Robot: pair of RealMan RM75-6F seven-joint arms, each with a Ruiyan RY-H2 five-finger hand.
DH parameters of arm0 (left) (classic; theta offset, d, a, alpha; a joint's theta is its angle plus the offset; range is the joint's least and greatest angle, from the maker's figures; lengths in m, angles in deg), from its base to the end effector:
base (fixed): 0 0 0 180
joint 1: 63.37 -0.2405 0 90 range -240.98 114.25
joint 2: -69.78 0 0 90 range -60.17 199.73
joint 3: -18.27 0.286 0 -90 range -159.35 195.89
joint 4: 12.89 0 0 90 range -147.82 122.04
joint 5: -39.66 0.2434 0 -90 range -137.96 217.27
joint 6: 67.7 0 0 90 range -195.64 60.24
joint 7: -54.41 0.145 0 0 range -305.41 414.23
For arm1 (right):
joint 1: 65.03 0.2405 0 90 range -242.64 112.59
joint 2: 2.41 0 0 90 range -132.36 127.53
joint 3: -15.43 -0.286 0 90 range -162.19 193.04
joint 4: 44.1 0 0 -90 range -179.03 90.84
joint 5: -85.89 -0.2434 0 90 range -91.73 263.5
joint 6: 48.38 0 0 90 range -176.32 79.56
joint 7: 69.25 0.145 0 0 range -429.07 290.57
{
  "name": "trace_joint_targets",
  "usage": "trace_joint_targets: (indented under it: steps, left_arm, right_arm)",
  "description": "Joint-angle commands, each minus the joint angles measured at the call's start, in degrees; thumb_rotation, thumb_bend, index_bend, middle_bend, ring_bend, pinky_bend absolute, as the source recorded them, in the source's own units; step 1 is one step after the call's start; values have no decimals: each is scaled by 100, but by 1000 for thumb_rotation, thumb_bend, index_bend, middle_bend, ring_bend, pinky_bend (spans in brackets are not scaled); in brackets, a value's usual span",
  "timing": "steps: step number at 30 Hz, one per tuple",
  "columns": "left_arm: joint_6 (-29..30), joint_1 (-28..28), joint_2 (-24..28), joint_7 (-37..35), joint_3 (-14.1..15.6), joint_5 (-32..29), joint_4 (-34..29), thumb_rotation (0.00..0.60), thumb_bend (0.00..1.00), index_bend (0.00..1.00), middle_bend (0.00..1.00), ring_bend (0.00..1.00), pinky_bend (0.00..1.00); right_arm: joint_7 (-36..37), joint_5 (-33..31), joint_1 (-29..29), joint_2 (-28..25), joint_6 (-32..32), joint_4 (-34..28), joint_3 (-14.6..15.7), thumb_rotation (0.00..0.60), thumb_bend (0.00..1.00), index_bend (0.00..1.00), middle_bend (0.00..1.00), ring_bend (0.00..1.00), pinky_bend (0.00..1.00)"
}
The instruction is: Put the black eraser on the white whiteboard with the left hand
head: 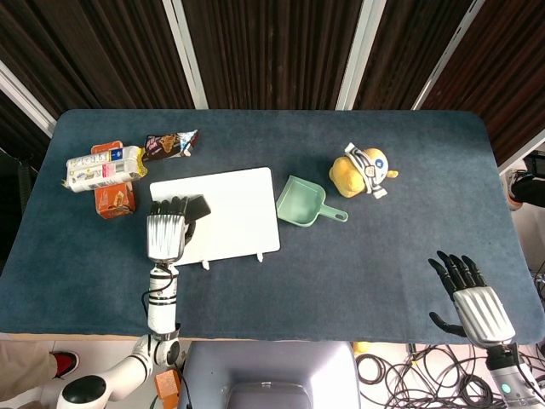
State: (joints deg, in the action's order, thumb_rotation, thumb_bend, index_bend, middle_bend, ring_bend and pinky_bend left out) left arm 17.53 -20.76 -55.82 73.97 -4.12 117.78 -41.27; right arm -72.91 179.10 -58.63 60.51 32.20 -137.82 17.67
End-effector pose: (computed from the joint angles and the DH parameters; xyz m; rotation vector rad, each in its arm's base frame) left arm -0.1864 0.3984 -0.0929 -1.2594 -0.4040 -1.0032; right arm -0.3387 -0.1711 0.1175 1.6247 -0.9015 0.8334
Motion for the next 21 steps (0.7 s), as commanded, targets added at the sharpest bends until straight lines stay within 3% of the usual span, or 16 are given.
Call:
trace_joint_targets:
  steps: [1, 5, 11, 21]
  left_arm:
    - [-99, -4, -10, -26, 21, -74, -12, 514, 303, 391, 596, 392, 350]
    - [-162, -14, 26, 128, 90, -107, -34, 368, 265, 278, 464, 274, 303]
    - [-237, -26, 69, 47, 152, -155, -116, 276, 239, 167, 306, 152, 266]
    - [-92, -75, 150, -44, 269, -122, -305, 246, 215, 105, 165, 56, 204]
  right_arm:
    - [1, -1, 0, -1, 2, -3, -2, 600, 159, 0, 0, 0, 0]
    - [-16, -2, -5, 5, 6, -8, 0, 600, 158, 0, 0, 0, 0]
    - [-28, -6, -1, 8, -2, -10, -3, 600, 158, 0, 0, 0, 0]
    - [-7, 0, -6, -4, 19, -5, -8, 600, 158, 0, 0, 0, 0]
